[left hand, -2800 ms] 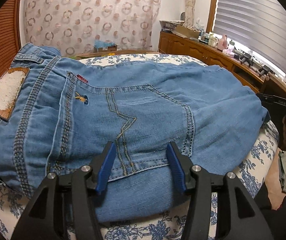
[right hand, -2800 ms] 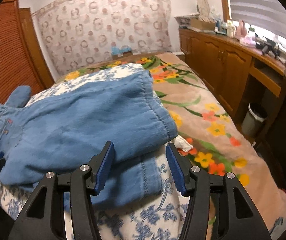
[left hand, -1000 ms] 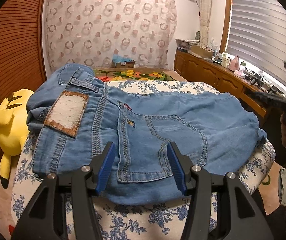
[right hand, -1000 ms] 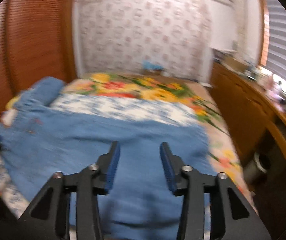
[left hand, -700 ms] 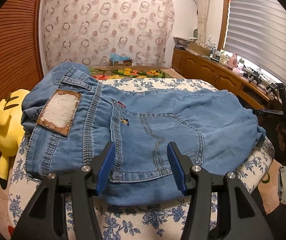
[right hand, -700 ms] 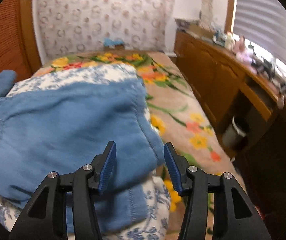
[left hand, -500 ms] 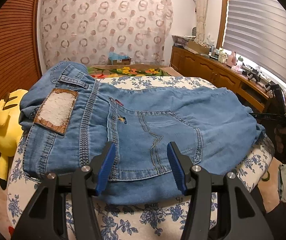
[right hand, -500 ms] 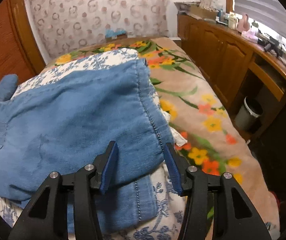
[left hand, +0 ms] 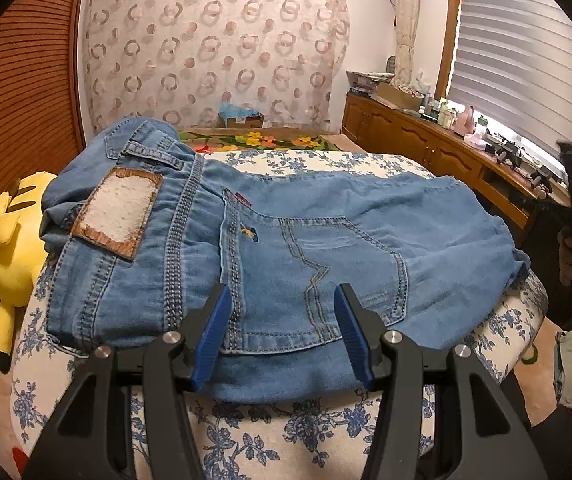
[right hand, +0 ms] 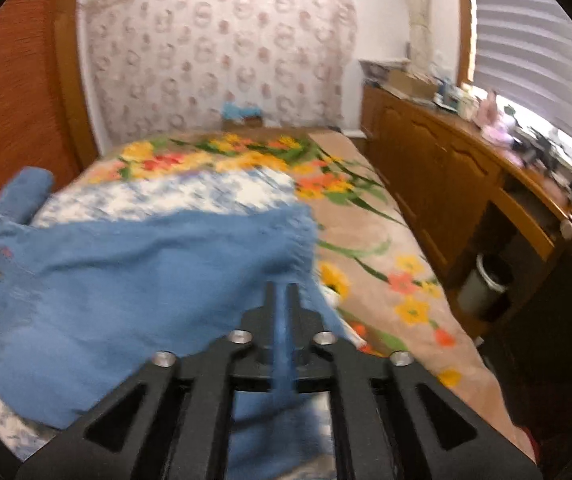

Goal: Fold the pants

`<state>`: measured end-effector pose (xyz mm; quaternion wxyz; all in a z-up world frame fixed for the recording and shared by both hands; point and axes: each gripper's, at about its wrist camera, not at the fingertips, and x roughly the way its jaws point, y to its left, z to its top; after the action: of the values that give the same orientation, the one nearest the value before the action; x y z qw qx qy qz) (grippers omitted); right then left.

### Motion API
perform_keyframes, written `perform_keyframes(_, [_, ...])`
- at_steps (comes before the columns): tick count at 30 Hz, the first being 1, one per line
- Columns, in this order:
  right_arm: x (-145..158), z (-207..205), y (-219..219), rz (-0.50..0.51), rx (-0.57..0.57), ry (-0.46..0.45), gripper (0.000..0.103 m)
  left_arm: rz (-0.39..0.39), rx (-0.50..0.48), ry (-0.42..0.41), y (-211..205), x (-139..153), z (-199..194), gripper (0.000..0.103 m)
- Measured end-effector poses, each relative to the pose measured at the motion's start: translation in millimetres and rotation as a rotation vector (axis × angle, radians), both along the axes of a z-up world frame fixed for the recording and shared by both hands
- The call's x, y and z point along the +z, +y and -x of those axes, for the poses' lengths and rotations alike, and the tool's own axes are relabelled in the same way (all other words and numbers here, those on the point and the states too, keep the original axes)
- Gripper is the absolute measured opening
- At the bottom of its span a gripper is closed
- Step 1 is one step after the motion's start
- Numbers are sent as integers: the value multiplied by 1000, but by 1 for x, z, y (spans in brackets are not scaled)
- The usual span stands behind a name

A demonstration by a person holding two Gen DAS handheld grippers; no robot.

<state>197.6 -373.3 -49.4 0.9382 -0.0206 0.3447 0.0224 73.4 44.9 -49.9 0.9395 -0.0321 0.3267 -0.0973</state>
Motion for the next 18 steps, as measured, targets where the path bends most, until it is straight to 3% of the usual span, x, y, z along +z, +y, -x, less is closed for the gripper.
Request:
perform_keyframes(1, [-8, -5, -3, -14, -8, 30, 45, 1, -2, 2, 0, -1, 0, 53])
perform_keyframes(2, [-16, -8, -9, -31, -13, 61, 50, 1, -4, 6, -1, -2, 0, 53])
perform_keyframes(5, [-38, -14, -24, -62, -43, 122, 54, -4, -9, 13, -4, -5, -1, 53])
perform_keyframes(9, [-56, -18, -42, -221, -52, 188, 54, -8, -14, 15, -7, -5, -1, 53])
perform_keyframes(11, [-54, -15, -46, -259, -47, 175, 43, -11, -16, 15, -9, -5, -2, 53])
perform_keyframes(13, [-51, -12, -44, -240, -38, 155, 12, -11, -16, 15, -9, -5, -3, 53])
perform_keyframes(18, [-21, 7, -32, -122, -17, 15, 6, -11, -17, 16, -10, -5, -3, 53])
